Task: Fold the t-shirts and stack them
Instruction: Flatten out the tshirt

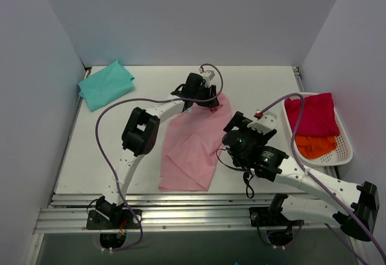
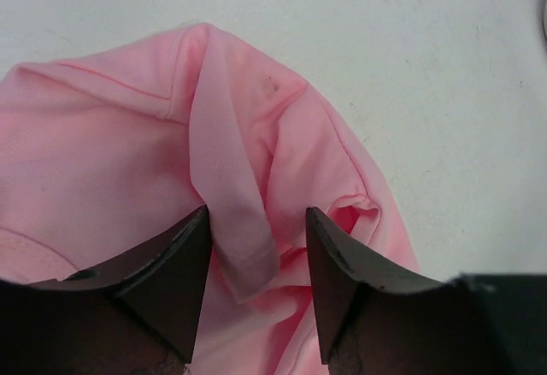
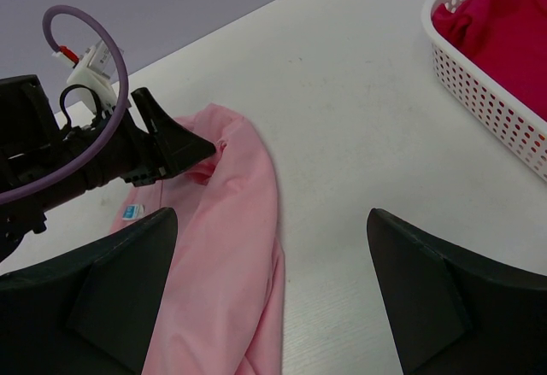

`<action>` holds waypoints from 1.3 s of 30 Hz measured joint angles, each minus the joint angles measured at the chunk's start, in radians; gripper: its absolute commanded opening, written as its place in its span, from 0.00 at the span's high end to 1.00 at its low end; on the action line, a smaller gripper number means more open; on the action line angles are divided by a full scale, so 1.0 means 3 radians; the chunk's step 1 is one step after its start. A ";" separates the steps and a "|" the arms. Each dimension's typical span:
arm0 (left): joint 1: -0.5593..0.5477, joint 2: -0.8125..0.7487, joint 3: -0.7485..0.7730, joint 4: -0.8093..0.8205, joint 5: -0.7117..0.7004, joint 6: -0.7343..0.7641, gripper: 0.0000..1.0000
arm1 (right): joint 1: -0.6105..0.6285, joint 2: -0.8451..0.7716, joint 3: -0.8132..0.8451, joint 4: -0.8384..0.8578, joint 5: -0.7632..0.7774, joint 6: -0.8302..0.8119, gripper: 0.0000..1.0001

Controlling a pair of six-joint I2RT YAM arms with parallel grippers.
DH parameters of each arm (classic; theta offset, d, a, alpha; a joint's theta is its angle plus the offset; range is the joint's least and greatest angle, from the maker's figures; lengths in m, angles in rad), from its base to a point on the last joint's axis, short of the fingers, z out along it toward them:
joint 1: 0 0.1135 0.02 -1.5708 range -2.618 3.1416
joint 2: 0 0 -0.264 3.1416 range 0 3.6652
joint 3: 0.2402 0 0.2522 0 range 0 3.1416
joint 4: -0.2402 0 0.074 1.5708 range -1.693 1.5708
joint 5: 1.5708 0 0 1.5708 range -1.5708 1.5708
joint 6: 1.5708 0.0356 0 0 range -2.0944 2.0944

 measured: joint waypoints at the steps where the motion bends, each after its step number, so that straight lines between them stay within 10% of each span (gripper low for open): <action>1: 0.0000 0.0004 0.0019 -0.0015 -0.0011 -0.0001 0.54 | 0.0000 0.0000 -0.0001 0.0000 -0.0001 -0.0004 0.12; 7: 0.0003 0.0064 0.0146 -0.0055 -0.0114 0.0005 0.97 | -0.0009 -0.0008 -0.0047 0.0023 -0.0008 -0.0008 0.12; 21: 0.0443 0.1034 0.2070 -0.0559 -0.0444 -0.0148 0.98 | -0.0022 -0.0023 -0.0066 0.0122 -0.0045 -0.0079 0.12; 30: 0.1268 0.1031 0.1914 -0.0381 -0.0912 -0.0404 0.98 | 0.0145 0.0300 -0.0168 0.0914 -0.0498 -0.0568 0.12; 39: 0.1300 0.1001 0.1591 -0.0352 -0.1385 -0.0612 0.98 | 0.0610 0.1436 0.0244 0.1266 -0.0944 -0.0651 0.12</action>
